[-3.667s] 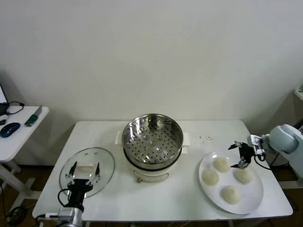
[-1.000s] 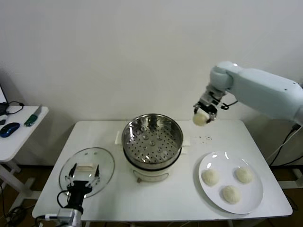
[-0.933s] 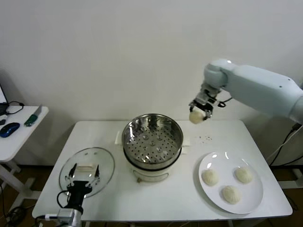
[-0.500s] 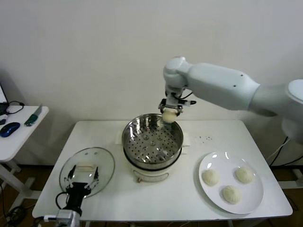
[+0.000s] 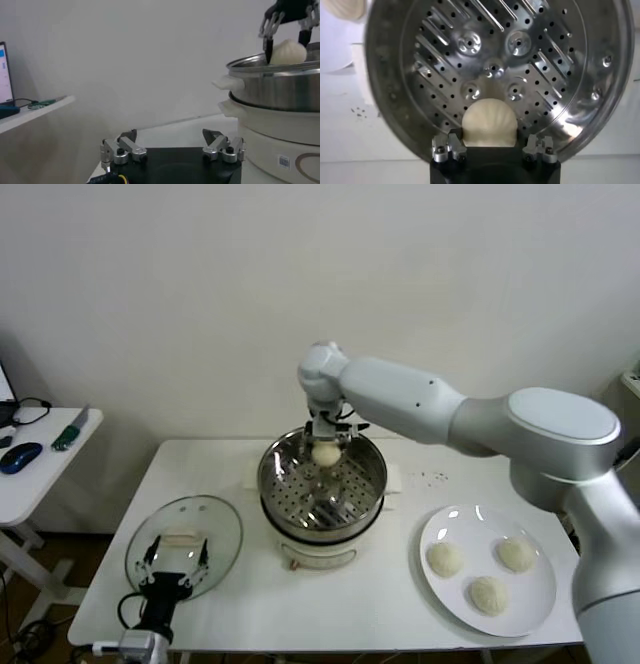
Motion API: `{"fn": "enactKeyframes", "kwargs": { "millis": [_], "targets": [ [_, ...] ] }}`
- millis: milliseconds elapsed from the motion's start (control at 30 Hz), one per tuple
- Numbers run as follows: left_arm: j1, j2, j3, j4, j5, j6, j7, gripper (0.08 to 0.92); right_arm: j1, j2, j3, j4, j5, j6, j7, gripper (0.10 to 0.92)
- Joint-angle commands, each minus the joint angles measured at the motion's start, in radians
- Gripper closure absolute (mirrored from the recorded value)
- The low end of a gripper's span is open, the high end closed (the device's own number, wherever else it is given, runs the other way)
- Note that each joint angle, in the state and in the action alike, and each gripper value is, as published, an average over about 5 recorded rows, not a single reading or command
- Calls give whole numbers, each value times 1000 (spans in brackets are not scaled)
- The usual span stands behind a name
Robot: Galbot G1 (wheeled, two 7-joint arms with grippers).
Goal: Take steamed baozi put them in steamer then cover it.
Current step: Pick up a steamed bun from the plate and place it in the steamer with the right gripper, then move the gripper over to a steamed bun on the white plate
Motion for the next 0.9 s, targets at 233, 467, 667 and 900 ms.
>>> {"fn": "enactKeyframes", "kwargs": {
  "millis": [233, 467, 667, 900],
  "targets": [
    [5, -3, 3, 8, 2, -1, -2, 177, -85, 65, 40, -105, -93, 31, 14, 269],
    [12, -2, 3, 6, 2, -2, -4, 177, -48, 27, 38, -50, -47, 21, -14, 204],
    [17, -2, 4, 3, 2, -2, -5, 177, 36, -41, 49, 38, 55, -5, -19, 202],
    [24, 5, 5, -10, -2, -3, -5, 177, 236, -245, -76, 228, 351, -159, 18, 203]
  ]
}}
